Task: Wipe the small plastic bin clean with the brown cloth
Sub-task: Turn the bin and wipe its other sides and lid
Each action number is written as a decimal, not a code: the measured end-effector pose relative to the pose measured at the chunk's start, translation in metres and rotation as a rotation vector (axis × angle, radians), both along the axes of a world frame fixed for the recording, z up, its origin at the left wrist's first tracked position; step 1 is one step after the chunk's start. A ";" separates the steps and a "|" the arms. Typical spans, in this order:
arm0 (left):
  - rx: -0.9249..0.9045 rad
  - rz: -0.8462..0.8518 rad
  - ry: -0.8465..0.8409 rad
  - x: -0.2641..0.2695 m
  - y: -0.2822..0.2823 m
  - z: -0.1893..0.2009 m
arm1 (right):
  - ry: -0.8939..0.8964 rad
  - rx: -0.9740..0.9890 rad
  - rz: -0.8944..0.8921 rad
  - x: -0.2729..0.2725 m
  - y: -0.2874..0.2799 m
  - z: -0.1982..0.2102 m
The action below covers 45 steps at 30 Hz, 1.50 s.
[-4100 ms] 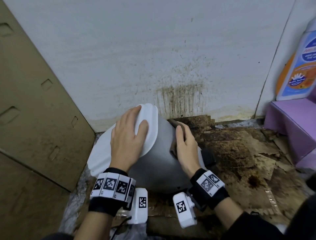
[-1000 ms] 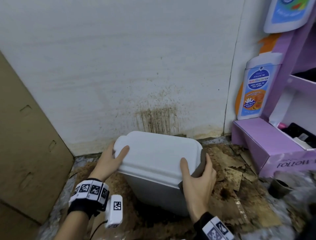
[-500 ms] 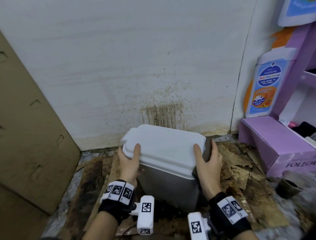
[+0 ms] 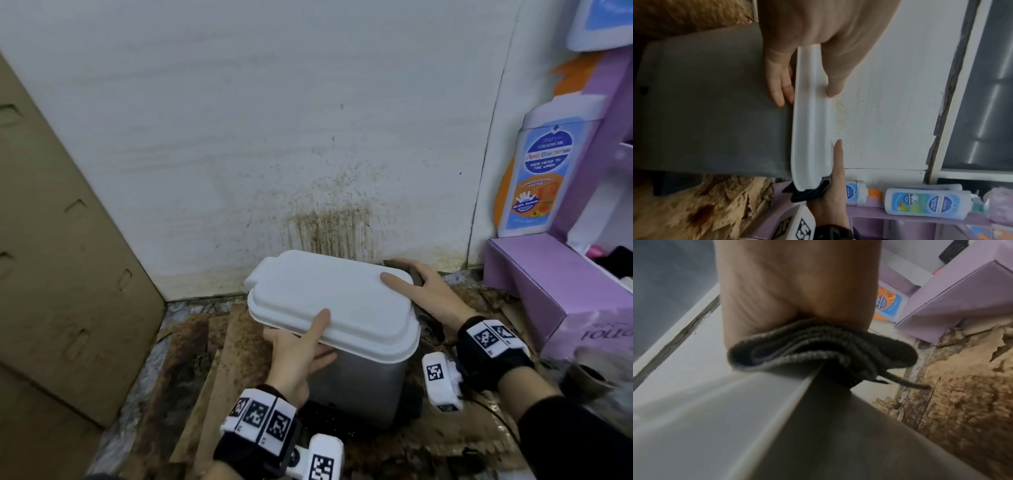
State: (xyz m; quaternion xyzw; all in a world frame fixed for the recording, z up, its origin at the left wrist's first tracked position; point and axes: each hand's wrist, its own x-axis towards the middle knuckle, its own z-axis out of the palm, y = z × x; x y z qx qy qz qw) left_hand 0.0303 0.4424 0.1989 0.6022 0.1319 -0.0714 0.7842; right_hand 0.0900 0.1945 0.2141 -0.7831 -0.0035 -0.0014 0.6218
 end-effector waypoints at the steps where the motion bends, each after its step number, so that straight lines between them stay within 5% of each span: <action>1: 0.013 0.002 -0.021 0.000 0.000 -0.001 | 0.007 0.012 -0.006 -0.001 0.000 -0.001; 14: 0.026 0.055 -0.162 0.004 0.008 -0.013 | -0.068 0.120 -0.141 -0.024 0.014 -0.001; 25: 0.189 -0.109 -0.211 0.029 0.031 0.004 | -0.104 0.208 -0.506 -0.080 0.063 -0.020; 45: 0.304 0.017 -0.147 0.022 0.023 -0.008 | -0.067 0.238 -0.370 -0.063 0.062 -0.026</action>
